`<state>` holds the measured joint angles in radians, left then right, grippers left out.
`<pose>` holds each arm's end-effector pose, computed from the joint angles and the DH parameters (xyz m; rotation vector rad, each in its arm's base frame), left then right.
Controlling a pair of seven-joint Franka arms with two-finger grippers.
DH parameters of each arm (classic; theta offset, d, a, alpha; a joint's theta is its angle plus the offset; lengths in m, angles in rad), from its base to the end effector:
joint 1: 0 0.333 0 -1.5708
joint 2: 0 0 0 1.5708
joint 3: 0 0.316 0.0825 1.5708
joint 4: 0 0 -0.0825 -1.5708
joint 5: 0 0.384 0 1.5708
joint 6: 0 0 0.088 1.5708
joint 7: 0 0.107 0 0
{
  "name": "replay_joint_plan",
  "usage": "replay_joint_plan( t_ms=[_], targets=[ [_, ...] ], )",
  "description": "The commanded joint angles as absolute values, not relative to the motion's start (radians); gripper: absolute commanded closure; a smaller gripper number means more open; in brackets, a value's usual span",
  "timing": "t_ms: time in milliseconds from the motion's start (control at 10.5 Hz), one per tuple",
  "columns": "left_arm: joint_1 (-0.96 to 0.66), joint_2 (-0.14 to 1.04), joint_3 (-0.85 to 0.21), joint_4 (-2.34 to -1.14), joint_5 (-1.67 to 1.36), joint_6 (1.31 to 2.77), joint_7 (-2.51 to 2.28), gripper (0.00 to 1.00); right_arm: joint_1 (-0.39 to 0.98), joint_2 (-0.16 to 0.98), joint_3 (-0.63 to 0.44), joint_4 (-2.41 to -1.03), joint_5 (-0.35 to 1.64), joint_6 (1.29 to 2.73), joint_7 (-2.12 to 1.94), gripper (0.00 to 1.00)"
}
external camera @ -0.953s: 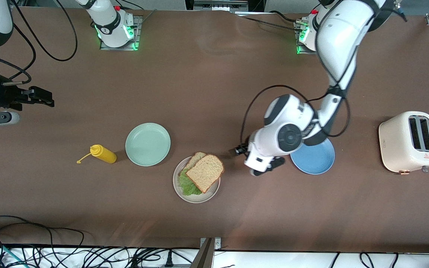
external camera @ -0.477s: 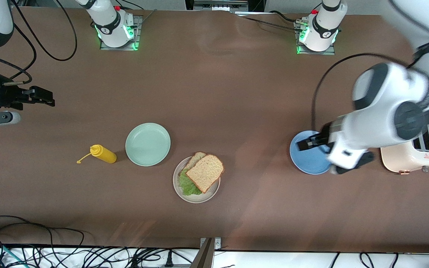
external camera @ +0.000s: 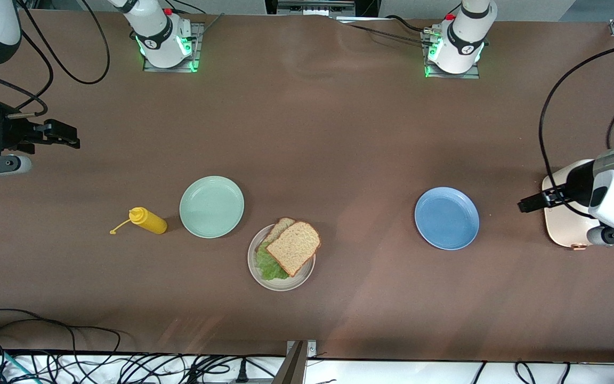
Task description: Make sandwich on beige plate with both arms
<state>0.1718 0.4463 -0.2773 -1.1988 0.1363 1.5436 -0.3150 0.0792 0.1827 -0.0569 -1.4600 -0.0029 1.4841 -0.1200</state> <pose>0.6747 -0.0154 0.5288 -3.0844 -0.3534 0.1256 0.5972 0.0159 0.5641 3.1183 0.2224 -0.2487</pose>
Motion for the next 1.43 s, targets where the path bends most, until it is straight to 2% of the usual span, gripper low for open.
replay_joint_plan(
  t_ms=[0,1335],
  targets=[
    [0.196,0.425,-0.290,-1.230,0.192,1.546,-0.210,0.00,0.080,0.152,-0.061,-1.496,0.015,1.500,-0.120,0.00],
    [0.225,0.437,-0.287,-1.218,0.120,1.557,-0.121,0.00,0.078,0.152,-0.072,-1.499,0.015,1.497,-0.121,0.00]
  ],
)
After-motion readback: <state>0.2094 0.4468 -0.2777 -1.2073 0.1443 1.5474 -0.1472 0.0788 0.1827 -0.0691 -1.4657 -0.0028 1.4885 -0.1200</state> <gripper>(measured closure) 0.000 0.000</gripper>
